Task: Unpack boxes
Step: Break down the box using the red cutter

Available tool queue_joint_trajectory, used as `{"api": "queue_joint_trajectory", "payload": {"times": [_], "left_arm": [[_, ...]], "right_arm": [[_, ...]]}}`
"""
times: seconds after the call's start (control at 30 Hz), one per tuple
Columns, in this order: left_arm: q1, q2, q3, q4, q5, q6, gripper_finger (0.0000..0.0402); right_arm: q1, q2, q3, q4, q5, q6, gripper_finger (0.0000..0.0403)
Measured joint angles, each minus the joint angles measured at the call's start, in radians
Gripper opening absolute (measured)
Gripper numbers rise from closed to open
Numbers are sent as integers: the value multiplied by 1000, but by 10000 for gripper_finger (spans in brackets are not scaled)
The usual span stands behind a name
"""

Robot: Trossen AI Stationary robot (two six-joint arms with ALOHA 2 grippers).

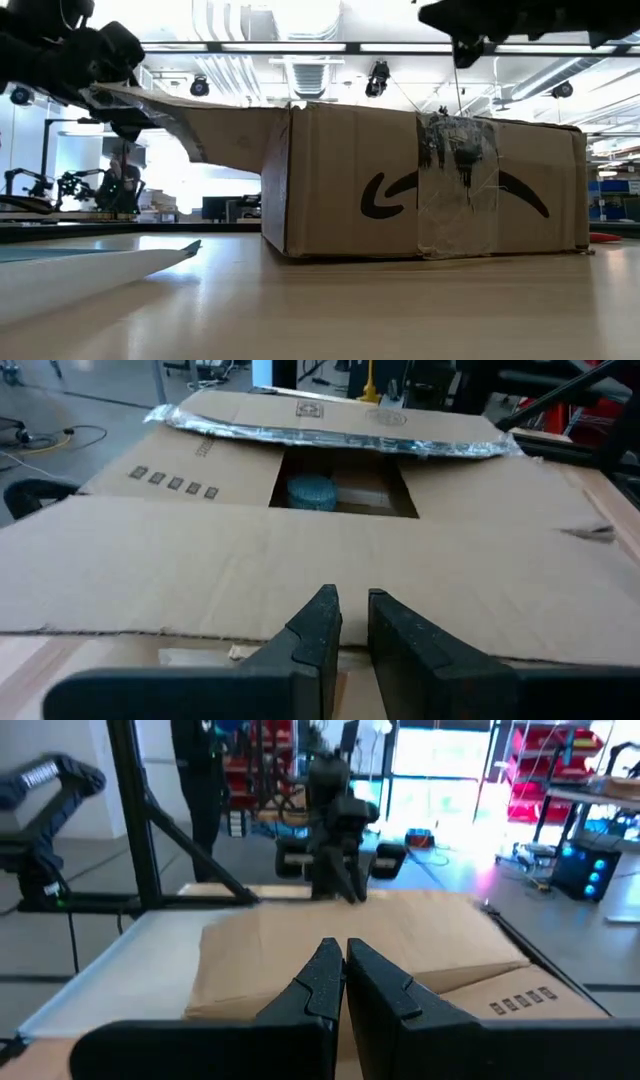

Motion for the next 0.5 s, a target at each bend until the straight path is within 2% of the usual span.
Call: {"api": "queue_joint_trajectory", "payload": {"times": [0.3,0.5], "left_arm": [[0,-9,-68,70,0,-11,43],[0,-3,-96,158,0,4,43]], "right_arm": [[-2,-52,-86,27,30,38,2],[-4,-32,-158,115,170,27,2]]}}
